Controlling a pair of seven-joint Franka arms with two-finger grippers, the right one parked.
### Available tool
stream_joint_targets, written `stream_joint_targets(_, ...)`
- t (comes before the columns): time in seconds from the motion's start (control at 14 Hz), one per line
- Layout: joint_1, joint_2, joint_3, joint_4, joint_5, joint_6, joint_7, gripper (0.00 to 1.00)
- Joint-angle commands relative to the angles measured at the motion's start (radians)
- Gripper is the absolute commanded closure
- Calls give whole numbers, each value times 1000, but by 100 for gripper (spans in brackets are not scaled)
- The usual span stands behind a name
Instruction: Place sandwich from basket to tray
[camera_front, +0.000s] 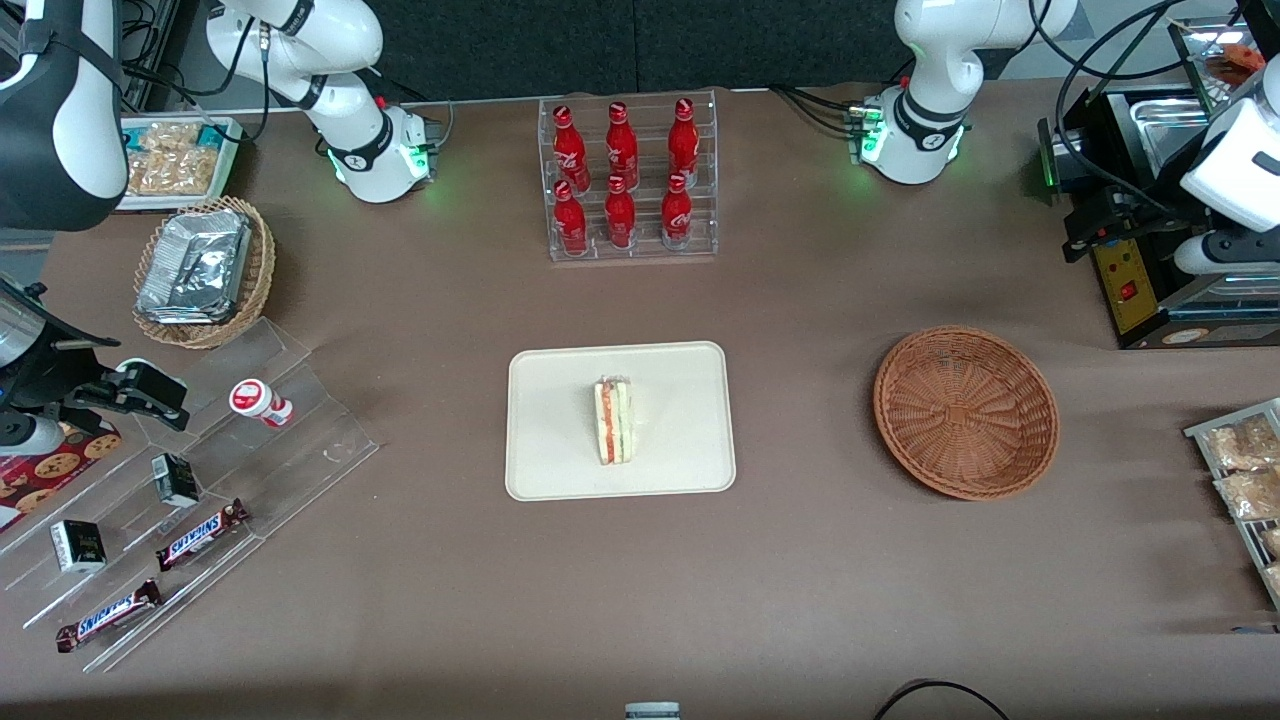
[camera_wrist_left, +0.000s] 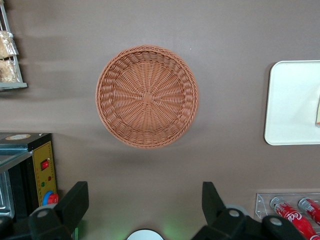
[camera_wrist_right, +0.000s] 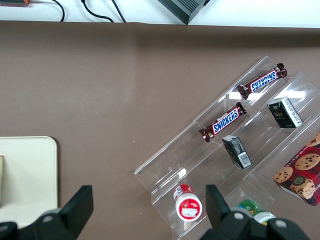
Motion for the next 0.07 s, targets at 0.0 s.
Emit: stream_joint_targets(0.0, 4, -22, -3, -20, 12, -13, 9, 0)
